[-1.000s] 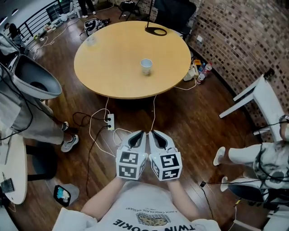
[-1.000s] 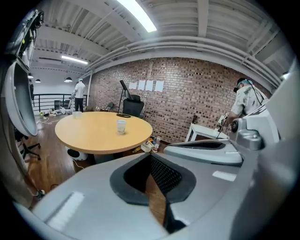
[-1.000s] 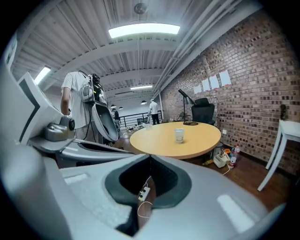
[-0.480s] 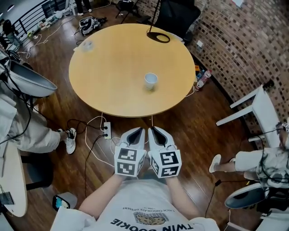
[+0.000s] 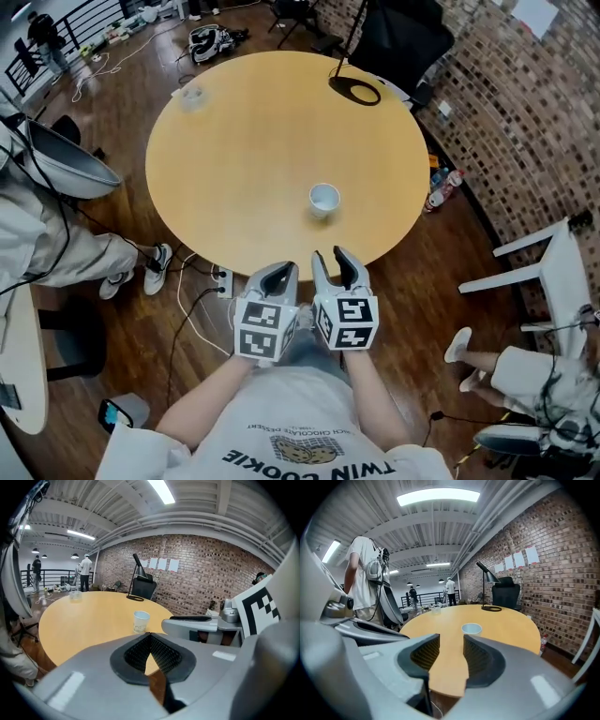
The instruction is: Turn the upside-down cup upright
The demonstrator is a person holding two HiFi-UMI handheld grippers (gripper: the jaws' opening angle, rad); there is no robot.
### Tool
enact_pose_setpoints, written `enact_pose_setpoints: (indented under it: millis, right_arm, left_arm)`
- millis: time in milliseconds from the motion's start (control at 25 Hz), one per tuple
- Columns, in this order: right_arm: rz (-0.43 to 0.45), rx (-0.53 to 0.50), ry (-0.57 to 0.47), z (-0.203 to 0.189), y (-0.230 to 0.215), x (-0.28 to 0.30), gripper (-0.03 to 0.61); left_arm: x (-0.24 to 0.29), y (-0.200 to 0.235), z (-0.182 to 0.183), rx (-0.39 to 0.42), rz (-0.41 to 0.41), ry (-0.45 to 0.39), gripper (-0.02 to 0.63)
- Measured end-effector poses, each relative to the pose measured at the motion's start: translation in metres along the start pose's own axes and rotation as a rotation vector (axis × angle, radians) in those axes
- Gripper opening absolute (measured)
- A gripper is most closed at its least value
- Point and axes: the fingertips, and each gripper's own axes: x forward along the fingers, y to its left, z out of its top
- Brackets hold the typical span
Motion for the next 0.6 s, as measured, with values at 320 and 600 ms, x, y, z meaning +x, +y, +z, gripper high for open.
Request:
enact_pose_setpoints:
  millis: [320,600]
  right_arm:
    - [0.074,-0.025,0.108,-0.006,-0.055,0.091,0.294]
    - [0.130,-0.037,0.177,-0.019,-0.075,0.147,0.354]
  left_arm:
    - [0.075,0.024,0.035,-0.028,0.112,0.035,0.003]
    - [0.090,0.043,0.048,-0.036,0.230,0.053,0.003]
